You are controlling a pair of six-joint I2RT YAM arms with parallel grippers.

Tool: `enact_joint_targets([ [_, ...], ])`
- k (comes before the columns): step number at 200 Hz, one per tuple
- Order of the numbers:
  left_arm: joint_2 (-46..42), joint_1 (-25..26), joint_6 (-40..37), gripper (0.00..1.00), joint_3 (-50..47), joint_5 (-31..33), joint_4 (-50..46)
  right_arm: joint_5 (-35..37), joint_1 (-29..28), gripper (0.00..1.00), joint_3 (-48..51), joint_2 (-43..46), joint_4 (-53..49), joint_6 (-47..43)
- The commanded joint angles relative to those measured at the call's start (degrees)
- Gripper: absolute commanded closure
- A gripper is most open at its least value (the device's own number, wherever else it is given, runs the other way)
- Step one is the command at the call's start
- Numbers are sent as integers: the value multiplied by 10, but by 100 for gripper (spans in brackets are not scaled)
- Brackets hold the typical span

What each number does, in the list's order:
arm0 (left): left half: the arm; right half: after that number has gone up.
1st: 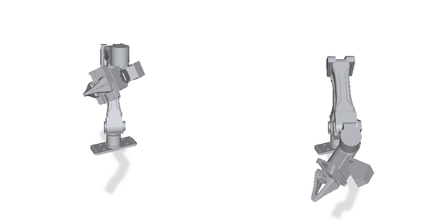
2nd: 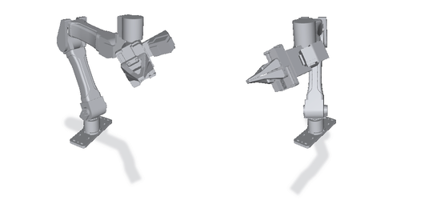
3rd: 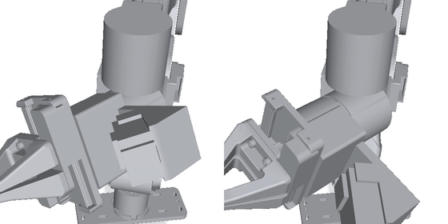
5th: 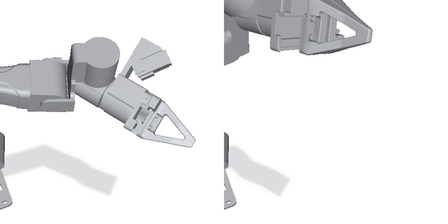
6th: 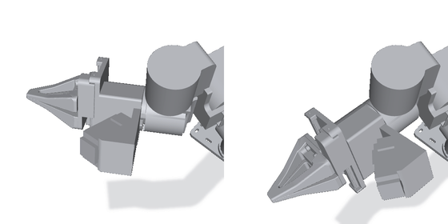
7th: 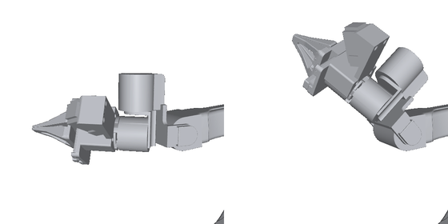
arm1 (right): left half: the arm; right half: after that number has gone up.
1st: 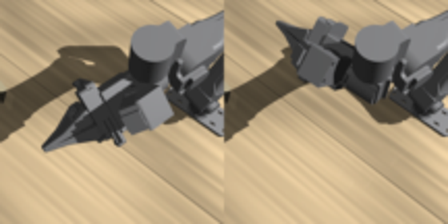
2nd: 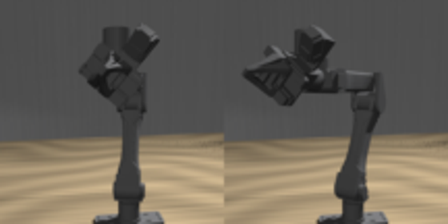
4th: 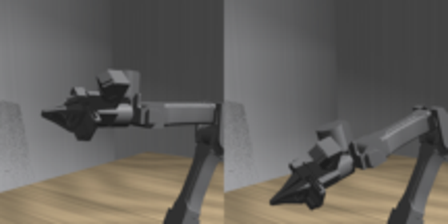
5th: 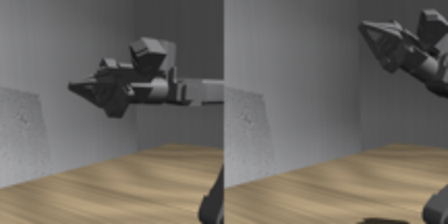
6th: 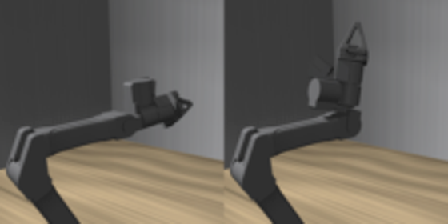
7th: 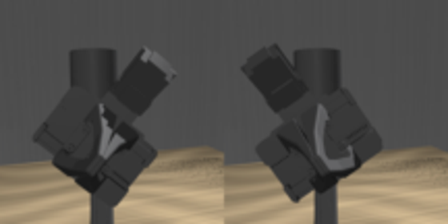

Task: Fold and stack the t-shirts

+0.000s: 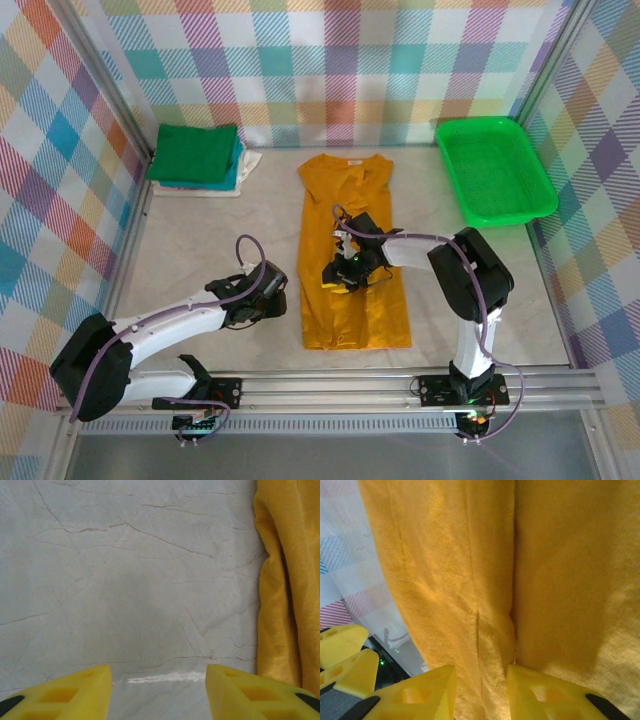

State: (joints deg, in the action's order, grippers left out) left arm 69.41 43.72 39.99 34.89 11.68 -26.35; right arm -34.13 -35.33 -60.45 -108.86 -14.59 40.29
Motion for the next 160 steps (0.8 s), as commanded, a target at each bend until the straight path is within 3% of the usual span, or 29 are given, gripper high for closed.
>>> enact_joint_targets([
  [1,1,-5,-2,47,-9,10,7,-8,-6,74,-15,-10,11,6],
  [57,4,-5,2,47,-16,8,9,13,-7,100,-30,22,-21,6],
  [142,-3,-8,4,48,-22,17,1,47,0,100,-28,61,-69,0],
  [153,-2,-8,3,48,-22,16,4,38,-1,81,-33,43,-73,-1],
  [160,-2,-8,3,48,-21,15,4,34,-2,75,-34,35,-70,-1],
])
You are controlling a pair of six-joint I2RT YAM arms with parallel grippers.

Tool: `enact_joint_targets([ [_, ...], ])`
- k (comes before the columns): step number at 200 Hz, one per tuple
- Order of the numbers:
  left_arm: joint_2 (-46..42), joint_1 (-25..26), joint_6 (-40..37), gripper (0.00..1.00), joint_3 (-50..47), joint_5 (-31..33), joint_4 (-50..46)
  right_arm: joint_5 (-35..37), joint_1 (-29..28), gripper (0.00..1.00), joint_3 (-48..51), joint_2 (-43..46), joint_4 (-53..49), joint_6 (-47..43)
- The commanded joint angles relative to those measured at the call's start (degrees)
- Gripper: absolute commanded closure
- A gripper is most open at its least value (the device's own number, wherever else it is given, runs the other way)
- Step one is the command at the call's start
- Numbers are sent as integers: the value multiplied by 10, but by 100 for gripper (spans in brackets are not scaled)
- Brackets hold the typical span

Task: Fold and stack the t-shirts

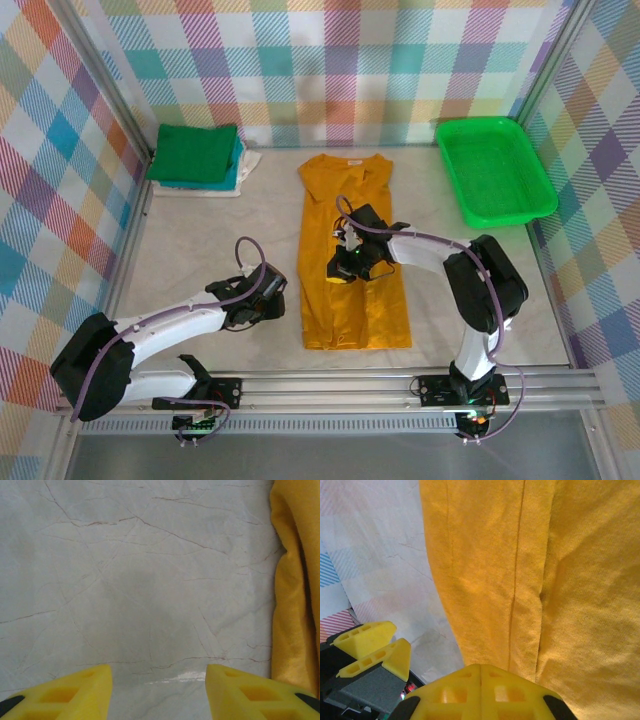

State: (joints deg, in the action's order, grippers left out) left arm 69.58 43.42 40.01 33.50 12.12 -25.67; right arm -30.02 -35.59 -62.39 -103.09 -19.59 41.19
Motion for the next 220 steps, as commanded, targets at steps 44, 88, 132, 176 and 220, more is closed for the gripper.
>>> enact_joint_targets([
  [44,-2,-6,1,47,-6,8,-6,-3,-13,68,-18,-46,-23,-17],
  [88,-1,-6,1,47,-6,8,-5,-15,-21,68,-16,-59,-14,-24],
  [132,4,-7,2,47,-4,6,-6,-39,-35,69,-22,-66,5,-12],
  [176,4,-7,3,47,-8,7,-3,-31,-40,75,-20,-76,13,-6],
  [220,0,-8,4,47,-12,7,-6,1,-41,70,-18,-71,4,-6],
])
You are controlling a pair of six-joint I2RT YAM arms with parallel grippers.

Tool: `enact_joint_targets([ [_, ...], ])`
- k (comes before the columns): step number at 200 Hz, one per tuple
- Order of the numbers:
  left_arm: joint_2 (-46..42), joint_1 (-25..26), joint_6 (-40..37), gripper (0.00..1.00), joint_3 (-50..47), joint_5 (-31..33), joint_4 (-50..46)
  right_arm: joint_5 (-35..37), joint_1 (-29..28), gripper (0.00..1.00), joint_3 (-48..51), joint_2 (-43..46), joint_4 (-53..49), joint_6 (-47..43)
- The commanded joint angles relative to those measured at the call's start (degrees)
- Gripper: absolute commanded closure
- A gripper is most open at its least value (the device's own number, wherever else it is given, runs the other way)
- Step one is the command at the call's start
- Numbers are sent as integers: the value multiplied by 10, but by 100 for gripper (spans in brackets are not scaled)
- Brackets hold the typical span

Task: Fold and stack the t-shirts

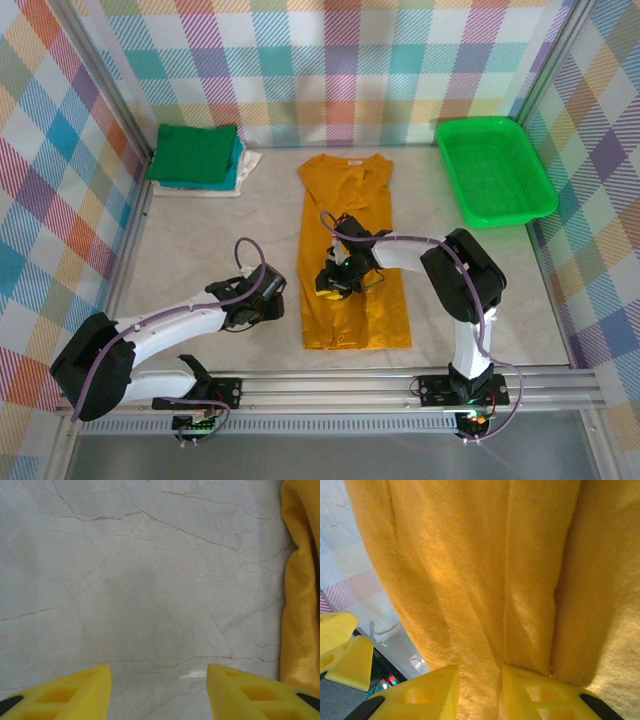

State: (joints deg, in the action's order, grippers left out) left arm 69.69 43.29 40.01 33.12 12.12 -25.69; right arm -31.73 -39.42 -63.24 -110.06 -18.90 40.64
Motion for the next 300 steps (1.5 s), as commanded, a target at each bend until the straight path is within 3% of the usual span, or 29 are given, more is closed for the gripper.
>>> enact_joint_targets([
  [1,-1,-6,4,47,-9,8,-6,19,-3,70,-9,-1,-3,-1],
  [16,-3,-6,4,47,-10,9,-5,27,-3,73,-9,0,-2,-5],
  [53,-3,-6,4,47,-10,9,-5,3,-4,98,-12,-19,22,4],
  [105,-10,-6,9,47,-17,13,-7,66,0,100,-7,66,-19,-4],
  [139,-11,-6,9,47,-15,13,-8,63,2,100,0,56,-29,-3],
  [153,-13,-6,9,47,-17,14,-9,61,2,73,0,44,-30,-4],
  [176,-16,-6,8,47,-17,14,-12,60,1,67,4,36,-28,-5],
  [285,-10,-6,7,47,-15,11,-5,21,-17,65,26,27,-30,-12],
  [300,-8,-6,5,47,-14,11,-6,15,-23,69,23,26,-21,-8],
])
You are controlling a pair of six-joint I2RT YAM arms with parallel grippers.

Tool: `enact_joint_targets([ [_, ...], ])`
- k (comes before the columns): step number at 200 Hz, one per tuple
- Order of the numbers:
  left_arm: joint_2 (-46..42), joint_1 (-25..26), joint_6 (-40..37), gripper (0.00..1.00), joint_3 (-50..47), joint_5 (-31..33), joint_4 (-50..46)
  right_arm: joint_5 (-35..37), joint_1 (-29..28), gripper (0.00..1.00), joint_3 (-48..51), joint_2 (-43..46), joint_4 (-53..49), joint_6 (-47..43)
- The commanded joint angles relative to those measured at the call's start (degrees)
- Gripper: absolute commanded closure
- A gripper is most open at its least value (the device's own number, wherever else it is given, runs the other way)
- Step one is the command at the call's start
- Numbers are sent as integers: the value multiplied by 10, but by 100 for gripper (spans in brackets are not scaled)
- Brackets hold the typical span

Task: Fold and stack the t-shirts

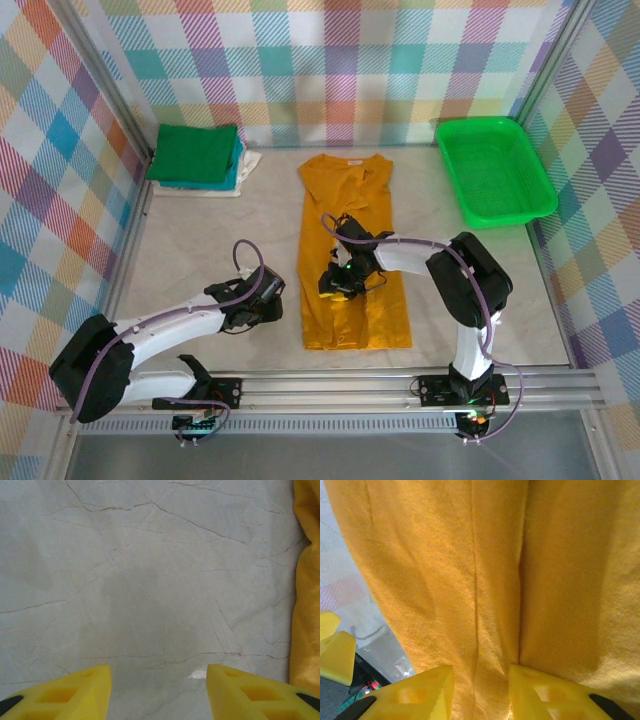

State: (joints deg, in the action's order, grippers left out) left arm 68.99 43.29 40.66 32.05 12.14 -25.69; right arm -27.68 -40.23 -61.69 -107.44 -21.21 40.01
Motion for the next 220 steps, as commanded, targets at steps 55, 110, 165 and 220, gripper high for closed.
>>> enact_joint_targets([
  [55,-7,-6,0,47,-2,12,-10,-27,-19,94,7,14,19,15],
  [110,-10,-6,3,47,-6,10,-11,6,-18,100,12,43,-4,16],
  [165,-18,-6,7,47,-15,18,-13,8,-18,100,65,89,9,22],
  [220,-9,-6,5,47,-13,15,-8,-24,-31,67,63,62,-23,-12],
])
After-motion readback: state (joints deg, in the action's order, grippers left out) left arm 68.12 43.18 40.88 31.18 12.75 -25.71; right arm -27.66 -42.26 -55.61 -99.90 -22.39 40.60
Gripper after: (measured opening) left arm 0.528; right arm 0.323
